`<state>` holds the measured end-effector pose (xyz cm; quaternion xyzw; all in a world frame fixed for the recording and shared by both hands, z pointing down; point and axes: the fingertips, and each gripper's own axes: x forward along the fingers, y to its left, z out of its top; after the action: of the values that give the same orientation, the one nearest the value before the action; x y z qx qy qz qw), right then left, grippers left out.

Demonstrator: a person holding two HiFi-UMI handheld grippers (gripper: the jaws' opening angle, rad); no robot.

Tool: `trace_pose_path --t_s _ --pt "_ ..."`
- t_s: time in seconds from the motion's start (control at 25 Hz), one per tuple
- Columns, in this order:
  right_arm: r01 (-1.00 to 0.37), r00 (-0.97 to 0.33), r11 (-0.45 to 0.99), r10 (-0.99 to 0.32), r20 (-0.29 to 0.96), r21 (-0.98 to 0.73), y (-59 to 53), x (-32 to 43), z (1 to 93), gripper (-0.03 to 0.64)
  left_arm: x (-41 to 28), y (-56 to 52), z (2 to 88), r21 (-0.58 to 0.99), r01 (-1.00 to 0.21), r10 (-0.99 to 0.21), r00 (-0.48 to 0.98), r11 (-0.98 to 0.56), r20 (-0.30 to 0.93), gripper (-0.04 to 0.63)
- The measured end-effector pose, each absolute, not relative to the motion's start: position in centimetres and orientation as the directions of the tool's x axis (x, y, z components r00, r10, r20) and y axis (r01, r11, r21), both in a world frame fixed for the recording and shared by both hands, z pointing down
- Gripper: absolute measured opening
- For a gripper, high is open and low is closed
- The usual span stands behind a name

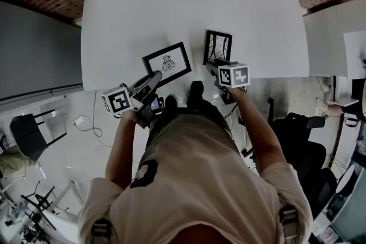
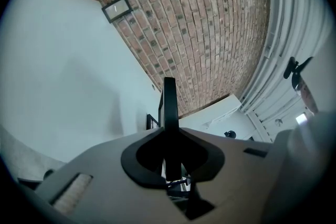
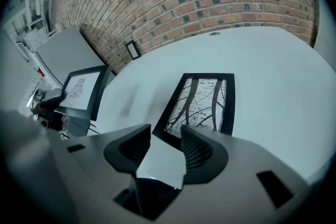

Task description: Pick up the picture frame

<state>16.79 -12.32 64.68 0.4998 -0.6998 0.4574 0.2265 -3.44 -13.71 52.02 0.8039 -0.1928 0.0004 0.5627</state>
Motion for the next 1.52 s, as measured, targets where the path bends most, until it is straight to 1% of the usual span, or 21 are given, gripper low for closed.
trace_pose_path --t_s 0.6,0.8,0.92,1.04,1.12,1.2,1.28,1.4,1.52 --pt "-0.852 -0.447 -0.009 -0.507 0.737 -0.523 -10.1 15.5 64.6 0.166 -4.0 -12.7 51.9 0.908 -0.294 -0.278 0.937 -0.297 0.213 0.038" --pt "-0.841 -0.435 -0.007 -0.586 0.684 -0.541 -9.7 16.3 62.4 0.167 -3.9 -12.6 51.9 0.909 -0.289 -0.263 0.941 -0.300 0.212 0.038" --pt "-0.809 -0.405 -0.087 -0.634 0.658 -0.582 -8.7 17.7 61.4 0.167 -3.8 -12.6 52.0 0.910 -0.282 -0.256 0.944 -0.305 0.206 0.038" --pt "-0.745 -0.360 -0.215 -0.668 0.651 -0.632 -7.1 19.7 61.4 0.167 -3.3 -12.3 52.2 0.908 -0.286 -0.243 0.946 -0.307 0.216 0.038" --pt "-0.683 -0.350 -0.301 -0.664 0.661 -0.665 -5.8 20.7 62.0 0.189 -2.9 -12.1 52.0 0.909 -0.273 -0.232 0.951 -0.316 0.205 0.038" --pt "-0.601 -0.350 -0.395 -0.652 0.673 -0.695 -4.5 21.4 63.1 0.225 -2.6 -12.0 52.0 0.909 -0.266 -0.226 0.954 -0.321 0.199 0.038" --pt "-0.532 -0.338 -0.476 -0.639 0.691 -0.700 -3.6 22.1 64.3 0.252 -2.4 -11.8 52.1 0.910 -0.267 -0.222 0.954 -0.318 0.202 0.038" --pt "-0.443 -0.338 -0.547 -0.632 0.697 -0.711 -3.1 22.5 65.9 0.267 -2.2 -11.7 52.2 0.910 -0.271 -0.220 0.953 -0.315 0.207 0.038" --pt "-0.342 -0.355 -0.574 -0.654 0.668 -0.744 -3.5 22.4 67.0 0.275 -2.1 -11.6 52.2 0.908 -0.275 -0.224 0.952 -0.316 0.210 0.038"
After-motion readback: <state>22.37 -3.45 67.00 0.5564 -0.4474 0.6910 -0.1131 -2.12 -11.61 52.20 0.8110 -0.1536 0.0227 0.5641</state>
